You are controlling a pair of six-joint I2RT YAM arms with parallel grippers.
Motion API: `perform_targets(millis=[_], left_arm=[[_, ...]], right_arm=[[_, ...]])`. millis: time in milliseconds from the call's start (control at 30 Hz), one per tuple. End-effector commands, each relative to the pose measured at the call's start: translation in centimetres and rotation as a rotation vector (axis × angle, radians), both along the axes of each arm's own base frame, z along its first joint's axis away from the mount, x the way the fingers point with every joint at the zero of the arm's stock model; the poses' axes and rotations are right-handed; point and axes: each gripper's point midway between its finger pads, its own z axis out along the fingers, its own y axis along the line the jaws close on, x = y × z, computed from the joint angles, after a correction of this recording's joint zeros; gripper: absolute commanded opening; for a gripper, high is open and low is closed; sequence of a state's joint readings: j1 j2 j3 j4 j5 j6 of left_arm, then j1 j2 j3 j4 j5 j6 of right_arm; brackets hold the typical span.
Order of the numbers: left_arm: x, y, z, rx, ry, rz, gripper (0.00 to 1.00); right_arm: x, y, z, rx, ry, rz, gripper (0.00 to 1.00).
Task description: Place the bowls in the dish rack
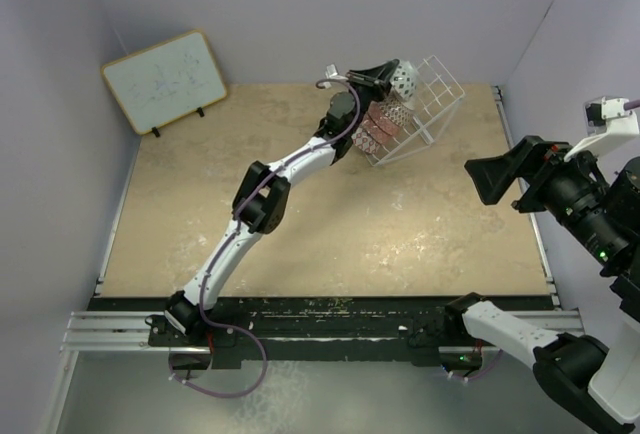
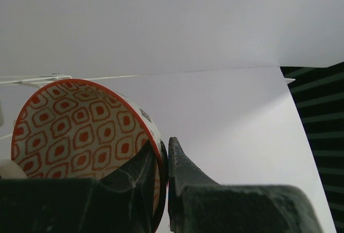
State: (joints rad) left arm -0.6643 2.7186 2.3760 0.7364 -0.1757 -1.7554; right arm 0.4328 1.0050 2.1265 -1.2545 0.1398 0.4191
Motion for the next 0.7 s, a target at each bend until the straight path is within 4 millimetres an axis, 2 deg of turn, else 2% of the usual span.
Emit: perform_targets(millis=[0, 367, 667], left_arm=[[-1.8, 0.6, 6.0, -0.137, -0.111, -0.03, 0.0], [-1.9, -0.7, 4.6, -0.13, -0.102, -0.063, 0.0], [-2.2, -1.6, 4.2, -0.053, -0.099, -0.079, 0.06]], right_arm=[[0.1, -0.3, 0.2, -0.004, -0.013, -0.014, 0.95], [0.1, -0.3, 0.0, -0.005, -0.01, -0.018, 0.95], [0.0, -0.4, -0.1, -0.004, -0.01, -0.015, 0.95]])
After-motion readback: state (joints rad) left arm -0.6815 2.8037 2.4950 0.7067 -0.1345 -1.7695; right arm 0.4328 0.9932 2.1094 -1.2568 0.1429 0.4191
